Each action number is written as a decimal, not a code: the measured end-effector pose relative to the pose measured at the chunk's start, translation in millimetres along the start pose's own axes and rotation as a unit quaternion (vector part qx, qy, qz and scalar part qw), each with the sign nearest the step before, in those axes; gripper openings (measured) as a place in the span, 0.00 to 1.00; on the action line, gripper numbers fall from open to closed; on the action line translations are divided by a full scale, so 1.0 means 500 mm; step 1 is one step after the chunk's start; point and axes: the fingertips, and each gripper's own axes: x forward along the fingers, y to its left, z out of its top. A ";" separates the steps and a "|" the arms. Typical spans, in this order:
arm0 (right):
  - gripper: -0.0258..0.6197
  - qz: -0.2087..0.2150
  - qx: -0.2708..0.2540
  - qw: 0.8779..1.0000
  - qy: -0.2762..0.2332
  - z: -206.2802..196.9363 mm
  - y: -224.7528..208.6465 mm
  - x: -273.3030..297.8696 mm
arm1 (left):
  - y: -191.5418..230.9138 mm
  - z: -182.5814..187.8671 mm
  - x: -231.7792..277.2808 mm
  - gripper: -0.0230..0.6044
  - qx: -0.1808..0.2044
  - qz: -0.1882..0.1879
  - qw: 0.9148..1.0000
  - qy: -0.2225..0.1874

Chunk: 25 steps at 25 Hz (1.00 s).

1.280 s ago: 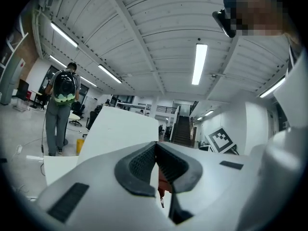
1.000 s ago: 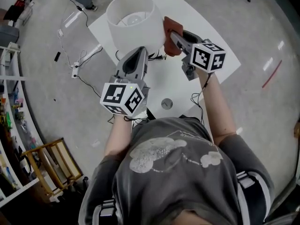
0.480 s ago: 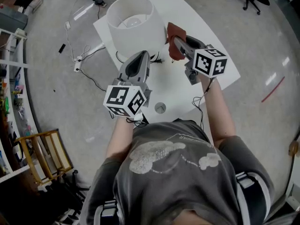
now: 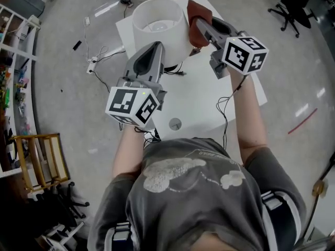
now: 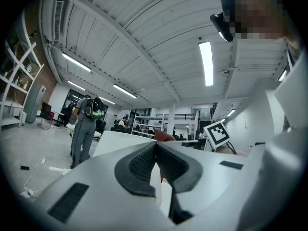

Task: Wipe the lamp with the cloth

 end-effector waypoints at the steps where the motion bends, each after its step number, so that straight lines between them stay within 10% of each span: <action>1: 0.18 0.003 -0.010 1.000 0.001 0.008 0.001 0.007 | 0.000 0.005 0.000 0.05 0.003 0.003 1.000 -0.004; 25: 0.18 -0.025 0.060 0.992 0.105 -0.237 -0.118 0.017 | 0.019 -0.141 -0.026 0.05 -0.029 0.067 0.996 0.060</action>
